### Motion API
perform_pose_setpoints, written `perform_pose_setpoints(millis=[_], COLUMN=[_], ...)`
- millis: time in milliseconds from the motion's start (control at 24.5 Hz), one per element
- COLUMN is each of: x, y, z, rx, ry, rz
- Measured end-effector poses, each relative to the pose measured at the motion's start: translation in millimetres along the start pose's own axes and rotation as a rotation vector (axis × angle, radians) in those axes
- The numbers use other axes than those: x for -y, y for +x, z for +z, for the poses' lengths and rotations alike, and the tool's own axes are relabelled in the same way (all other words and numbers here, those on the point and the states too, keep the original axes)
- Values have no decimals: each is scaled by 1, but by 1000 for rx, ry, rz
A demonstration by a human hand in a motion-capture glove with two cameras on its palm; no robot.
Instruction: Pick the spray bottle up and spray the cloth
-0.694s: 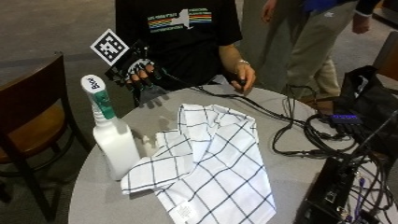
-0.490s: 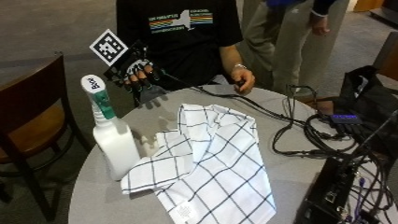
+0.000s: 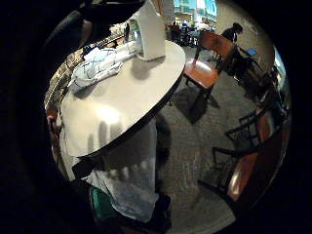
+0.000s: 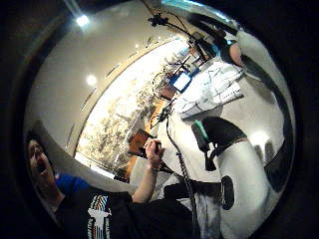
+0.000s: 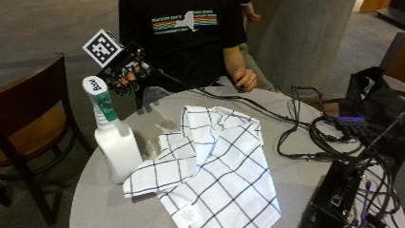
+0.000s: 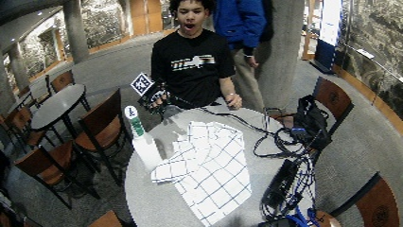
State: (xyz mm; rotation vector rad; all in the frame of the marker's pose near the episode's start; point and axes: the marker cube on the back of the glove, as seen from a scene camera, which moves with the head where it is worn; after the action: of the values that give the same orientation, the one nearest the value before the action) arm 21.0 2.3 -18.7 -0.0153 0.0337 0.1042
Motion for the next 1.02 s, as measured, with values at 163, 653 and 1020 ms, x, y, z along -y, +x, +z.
perform_pose_setpoints(millis=[163,653,1020], x=[23,93,147], y=[14,45,66], z=[-6,-3,7], rx=[-14,43,92], ry=[22,93,91], rz=[73,212,270])
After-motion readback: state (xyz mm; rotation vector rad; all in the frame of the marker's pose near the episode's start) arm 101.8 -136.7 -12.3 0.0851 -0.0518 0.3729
